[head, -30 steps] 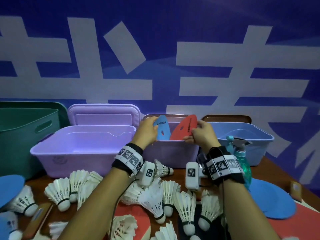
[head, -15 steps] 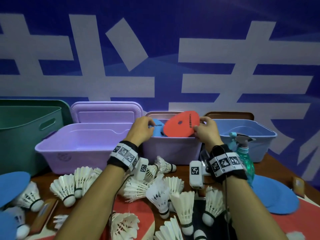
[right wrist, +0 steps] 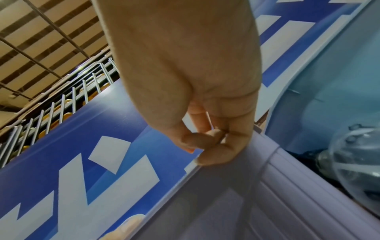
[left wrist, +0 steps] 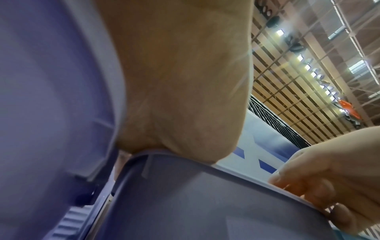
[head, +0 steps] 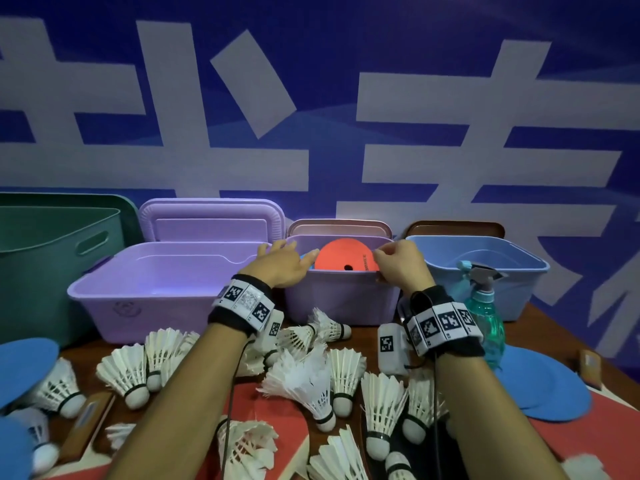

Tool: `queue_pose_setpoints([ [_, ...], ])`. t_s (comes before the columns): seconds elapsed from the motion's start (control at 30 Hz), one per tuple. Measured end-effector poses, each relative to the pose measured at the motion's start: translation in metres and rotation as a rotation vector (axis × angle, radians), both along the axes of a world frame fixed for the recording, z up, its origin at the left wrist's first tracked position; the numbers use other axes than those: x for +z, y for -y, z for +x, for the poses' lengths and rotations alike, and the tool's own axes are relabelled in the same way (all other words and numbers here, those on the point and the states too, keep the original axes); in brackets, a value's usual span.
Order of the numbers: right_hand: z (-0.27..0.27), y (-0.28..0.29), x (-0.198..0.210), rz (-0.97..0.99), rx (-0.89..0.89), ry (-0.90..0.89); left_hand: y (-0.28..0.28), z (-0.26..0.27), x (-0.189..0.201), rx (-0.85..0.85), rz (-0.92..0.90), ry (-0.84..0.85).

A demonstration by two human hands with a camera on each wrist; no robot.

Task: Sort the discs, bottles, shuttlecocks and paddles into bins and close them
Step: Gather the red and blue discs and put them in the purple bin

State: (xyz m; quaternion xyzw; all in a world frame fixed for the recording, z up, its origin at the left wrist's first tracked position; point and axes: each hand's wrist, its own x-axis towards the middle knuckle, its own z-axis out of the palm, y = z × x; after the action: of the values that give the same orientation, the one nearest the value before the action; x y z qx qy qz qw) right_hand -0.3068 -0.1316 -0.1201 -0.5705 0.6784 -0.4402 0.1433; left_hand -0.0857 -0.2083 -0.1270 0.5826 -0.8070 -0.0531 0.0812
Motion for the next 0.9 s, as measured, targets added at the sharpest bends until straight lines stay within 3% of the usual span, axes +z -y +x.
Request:
queue_pose_setpoints([
  [0.13,0.008,-0.012,0.017,-0.031,0.031,-0.083,-0.006,0.004,0.013,-0.068,-0.125,0.037],
  [0.37,0.032,-0.063,0.073,-0.106,0.158,-0.221,-0.068,-0.011,0.07,-0.128,-0.519,-0.354],
  [0.53,0.053,-0.109,0.1,-0.269,0.138,-0.27,-0.121,0.0,0.115,-0.158,-0.57,-0.368],
  [0.73,0.122,-0.156,0.107,-0.212,0.257,-0.294,-0.199,0.075,0.152,-0.132,-0.621,-0.366],
  [0.9,0.208,-0.19,0.095,-0.097,0.476,-0.377,-0.256,0.172,0.13,-0.004,-0.615,-0.269],
])
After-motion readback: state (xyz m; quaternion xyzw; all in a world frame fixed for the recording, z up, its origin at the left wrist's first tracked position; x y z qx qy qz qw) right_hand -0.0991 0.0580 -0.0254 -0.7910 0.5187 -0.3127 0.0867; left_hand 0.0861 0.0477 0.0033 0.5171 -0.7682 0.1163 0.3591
